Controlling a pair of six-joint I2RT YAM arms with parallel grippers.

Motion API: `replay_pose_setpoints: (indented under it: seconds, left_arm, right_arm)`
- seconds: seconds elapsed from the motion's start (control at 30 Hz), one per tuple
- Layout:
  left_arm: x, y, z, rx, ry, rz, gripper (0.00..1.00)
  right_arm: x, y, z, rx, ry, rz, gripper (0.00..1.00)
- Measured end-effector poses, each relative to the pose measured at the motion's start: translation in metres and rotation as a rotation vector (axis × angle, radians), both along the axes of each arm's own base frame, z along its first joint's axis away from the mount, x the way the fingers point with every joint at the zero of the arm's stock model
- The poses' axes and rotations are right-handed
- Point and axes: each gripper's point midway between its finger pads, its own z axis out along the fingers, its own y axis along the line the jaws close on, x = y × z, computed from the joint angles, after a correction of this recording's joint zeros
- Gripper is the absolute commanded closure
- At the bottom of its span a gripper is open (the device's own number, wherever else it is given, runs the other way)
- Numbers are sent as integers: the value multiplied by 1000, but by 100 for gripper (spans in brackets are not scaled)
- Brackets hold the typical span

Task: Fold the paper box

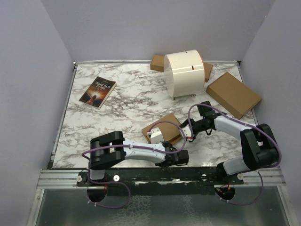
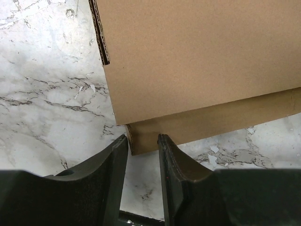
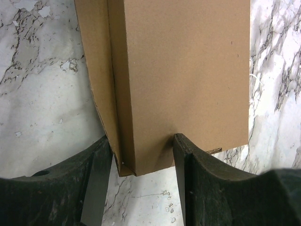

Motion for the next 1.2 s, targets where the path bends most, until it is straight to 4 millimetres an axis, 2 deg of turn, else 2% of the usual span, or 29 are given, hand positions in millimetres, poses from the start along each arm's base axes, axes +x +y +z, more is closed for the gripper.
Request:
replay_pose_setpoints:
  seconds: [1.2]
  left_arm:
    - [2,-1,8,12,13,17,60]
  right_arm:
    - [0,0,-1,-1,9,1,48]
